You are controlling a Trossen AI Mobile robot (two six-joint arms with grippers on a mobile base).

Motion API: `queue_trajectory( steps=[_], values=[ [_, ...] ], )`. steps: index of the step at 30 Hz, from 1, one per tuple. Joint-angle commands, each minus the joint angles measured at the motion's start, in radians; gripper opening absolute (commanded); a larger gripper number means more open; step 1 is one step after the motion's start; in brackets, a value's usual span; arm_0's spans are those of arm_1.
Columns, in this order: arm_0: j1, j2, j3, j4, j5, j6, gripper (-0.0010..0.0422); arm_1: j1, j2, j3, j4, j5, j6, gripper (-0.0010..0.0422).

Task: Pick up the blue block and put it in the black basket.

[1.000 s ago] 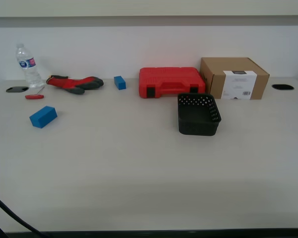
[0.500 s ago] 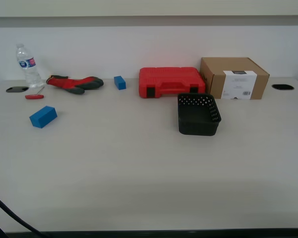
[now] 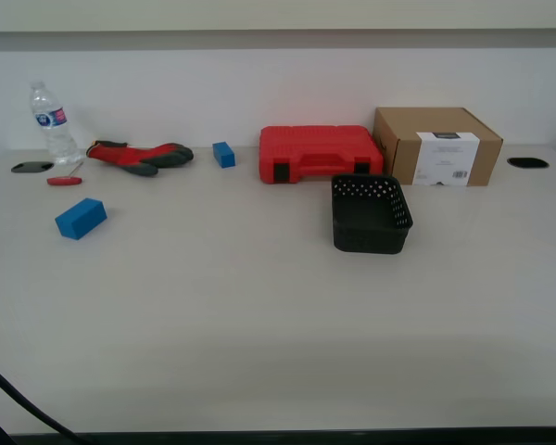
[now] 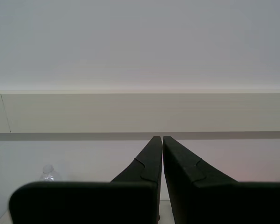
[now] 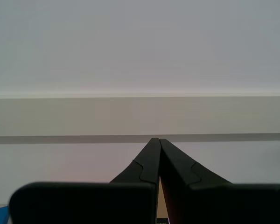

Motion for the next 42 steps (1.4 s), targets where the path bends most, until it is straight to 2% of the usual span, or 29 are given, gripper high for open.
queue_trajectory(
  steps=[1, 3, 5, 7, 9, 13, 15, 17, 18, 22, 24, 26, 29, 35, 38, 42],
  values=[
    [0.000, 0.000, 0.002, 0.002, 0.000, 0.000, 0.0000, 0.000, 0.000, 0.006, 0.006, -0.001, 0.005, 0.0000],
    [0.000, 0.000, 0.002, 0.002, 0.000, 0.000, 0.0000, 0.000, 0.004, 0.006, 0.005, -0.015, 0.017, 0.0000],
    [0.000, 0.000, 0.002, 0.002, 0.000, 0.000, 0.0000, 0.002, 0.034, 0.006, -0.006, -0.069, 0.053, 0.0000],
    [0.000, 0.000, 0.002, 0.002, 0.000, 0.000, 0.0000, 0.007, 0.103, 0.006, -0.062, -0.111, 0.132, 0.0000],
    [0.000, 0.000, 0.002, 0.003, 0.000, 0.000, 0.0000, 0.009, 0.203, 0.006, -0.124, -0.113, 0.175, 0.0000],
    [0.000, 0.000, 0.002, 0.002, 0.000, 0.000, 0.0000, 0.020, 0.439, 0.020, -0.113, -0.139, 0.342, 0.0000],
    [0.000, 0.000, 0.002, 0.002, 0.000, 0.000, 0.0000, 0.030, 0.558, 0.046, -0.114, -0.242, 0.460, 0.0000],
    [0.000, 0.000, 0.002, 0.002, 0.000, 0.000, 0.0000, 0.043, 0.678, 0.079, -0.115, -0.364, 0.466, 0.0000],
    [0.000, 0.000, 0.002, 0.002, 0.000, 0.000, 0.0000, 0.053, 0.725, 0.091, -0.116, -0.382, 0.474, 0.0000],
    [0.000, 0.000, 0.002, 0.002, 0.000, 0.000, 0.0000, 0.105, 0.898, 0.168, -0.131, -0.280, 0.430, 0.0000],
    [0.000, 0.000, 0.002, 0.002, 0.000, 0.000, 0.0000, 0.114, 0.962, 0.227, -0.186, -0.280, 0.439, 0.0000],
    [0.000, 0.000, 0.002, 0.002, 0.000, 0.000, 0.0000, 0.129, 1.028, 0.308, -0.275, -0.302, 0.473, 0.0000],
    [0.000, 0.000, 0.002, 0.002, 0.000, 0.000, 0.0000, 0.150, 1.109, 0.441, -0.458, -0.264, 0.478, 0.0000],
    [0.000, 0.000, 0.002, 0.002, 0.000, 0.000, 0.0000, 0.169, 1.242, 0.708, -0.761, -0.262, 0.500, 0.0002],
    [0.000, 0.000, 0.002, 0.002, 0.000, 0.000, 0.0000, 0.182, 1.297, 0.850, -0.957, -0.209, 0.478, 0.0025],
    [0.000, 0.000, 0.002, 0.002, 0.000, 0.000, 0.0000, 0.186, 1.367, 0.959, -1.059, -0.226, 0.488, 0.0091]
  ],
)
